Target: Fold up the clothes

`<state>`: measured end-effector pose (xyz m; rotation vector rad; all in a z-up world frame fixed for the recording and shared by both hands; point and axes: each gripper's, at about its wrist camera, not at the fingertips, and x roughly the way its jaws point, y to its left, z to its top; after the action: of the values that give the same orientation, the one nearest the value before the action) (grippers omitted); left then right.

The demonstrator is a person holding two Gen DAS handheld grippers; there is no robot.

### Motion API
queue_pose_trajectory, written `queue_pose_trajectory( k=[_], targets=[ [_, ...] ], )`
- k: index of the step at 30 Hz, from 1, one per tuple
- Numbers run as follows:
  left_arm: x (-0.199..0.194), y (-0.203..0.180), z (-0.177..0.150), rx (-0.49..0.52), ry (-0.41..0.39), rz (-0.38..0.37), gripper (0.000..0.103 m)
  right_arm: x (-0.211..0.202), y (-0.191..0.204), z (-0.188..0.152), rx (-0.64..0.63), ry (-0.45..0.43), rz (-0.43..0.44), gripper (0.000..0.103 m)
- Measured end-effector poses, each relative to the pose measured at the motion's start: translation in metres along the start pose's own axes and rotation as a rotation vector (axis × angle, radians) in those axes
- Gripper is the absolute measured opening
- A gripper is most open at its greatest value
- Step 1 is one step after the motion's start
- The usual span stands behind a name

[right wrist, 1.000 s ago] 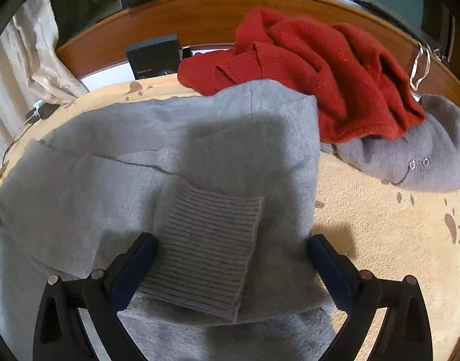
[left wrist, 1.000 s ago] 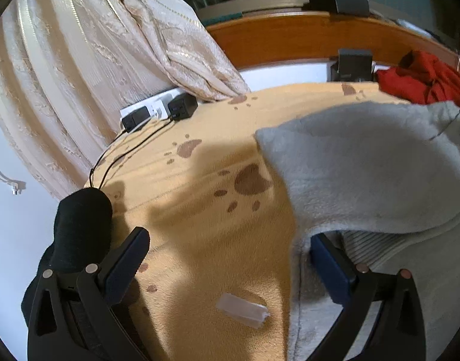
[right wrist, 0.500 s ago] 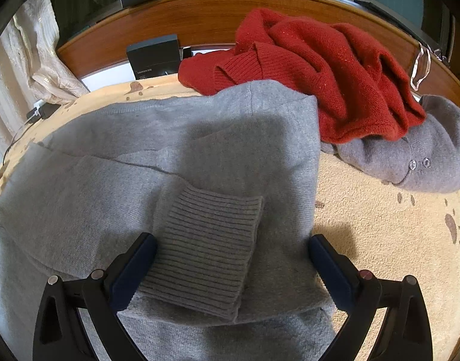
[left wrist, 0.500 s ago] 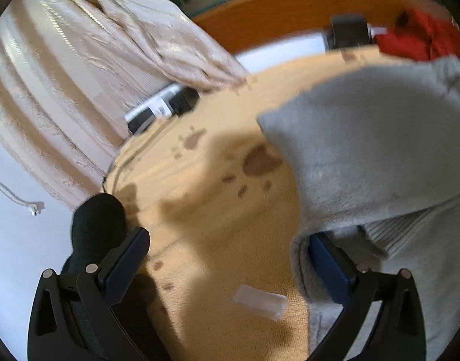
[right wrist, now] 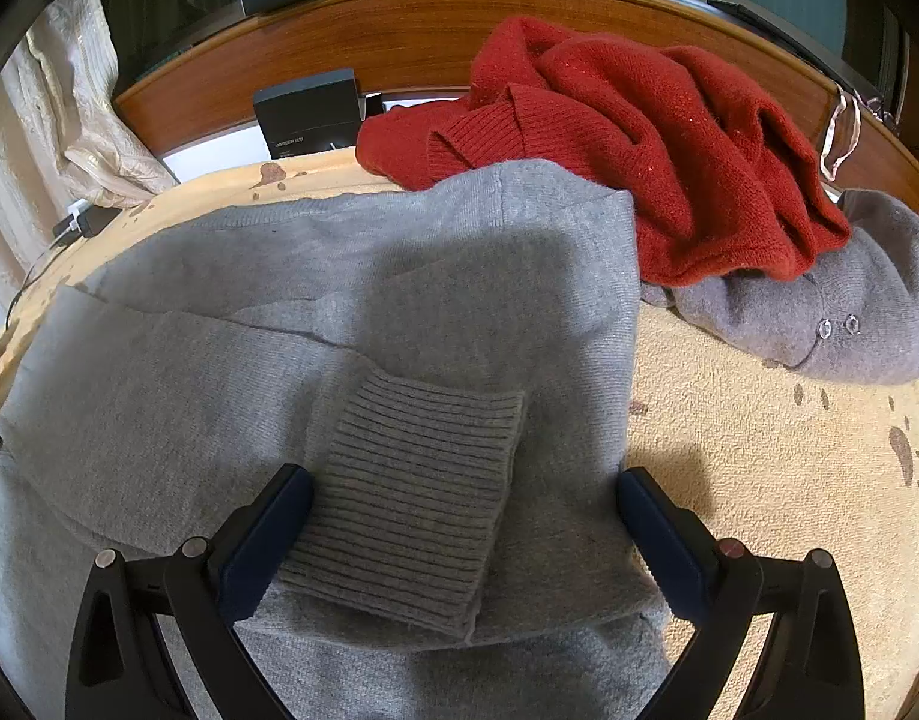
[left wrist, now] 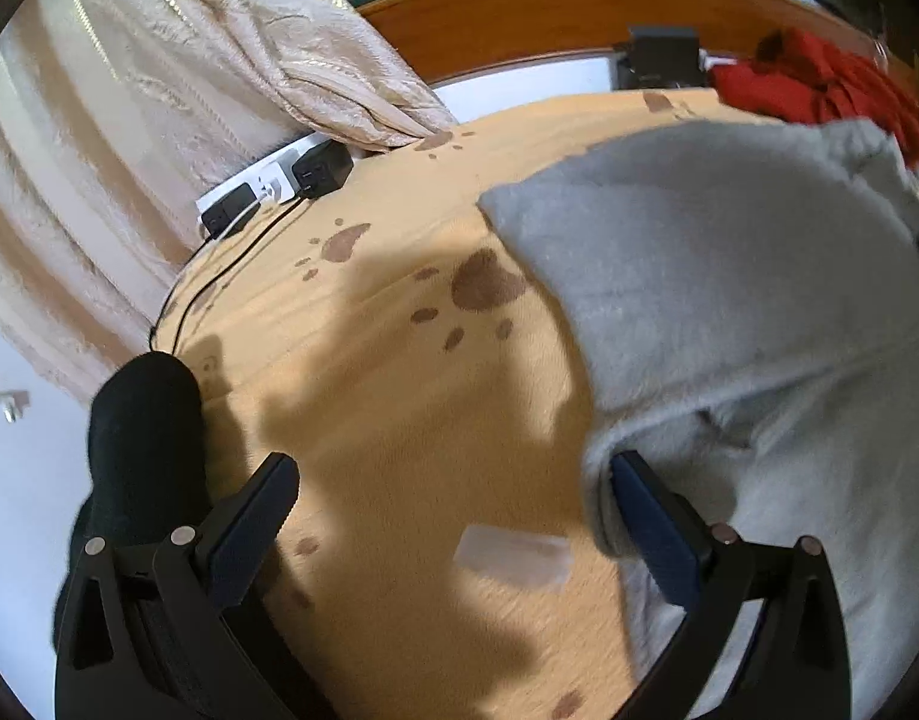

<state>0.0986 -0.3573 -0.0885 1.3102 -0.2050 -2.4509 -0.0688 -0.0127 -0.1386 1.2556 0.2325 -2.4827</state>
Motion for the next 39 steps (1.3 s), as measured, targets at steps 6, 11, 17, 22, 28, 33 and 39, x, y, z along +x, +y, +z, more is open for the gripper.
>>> queue_pose_trajectory(
  k=[6, 11, 17, 22, 28, 33, 39],
  targets=[
    [-0.022, 0.021, 0.008, -0.143, -0.061, -0.032, 0.103, 0.0, -0.001, 0.0, -0.002, 0.0, 0.002, 0.102],
    [-0.025, 0.021, 0.033, -0.314, -0.106, -0.166, 0.103, 0.001, 0.0, 0.001, -0.002, 0.001, 0.002, 0.102],
    [0.021, -0.026, 0.05, -0.175, 0.001, -0.051, 0.103, 0.001, -0.002, 0.001, -0.004, 0.002, 0.011, 0.102],
    [0.033, -0.024, 0.035, -0.211, -0.03, -0.064, 0.103, 0.0, -0.005, 0.001, -0.014, 0.005, 0.031, 0.102],
    [0.034, -0.02, 0.033, -0.231, -0.024, -0.079, 0.103, -0.005, -0.029, 0.003, 0.072, 0.0, 0.035, 0.102],
    [0.014, -0.024, 0.042, -0.231, -0.062, -0.012, 0.103, -0.04, -0.083, 0.004, 0.324, -0.176, 0.108, 0.102],
    [-0.005, -0.038, 0.055, -0.257, -0.141, -0.204, 0.103, -0.052, -0.067, 0.007, 0.315, -0.245, 0.291, 0.102]
  ],
)
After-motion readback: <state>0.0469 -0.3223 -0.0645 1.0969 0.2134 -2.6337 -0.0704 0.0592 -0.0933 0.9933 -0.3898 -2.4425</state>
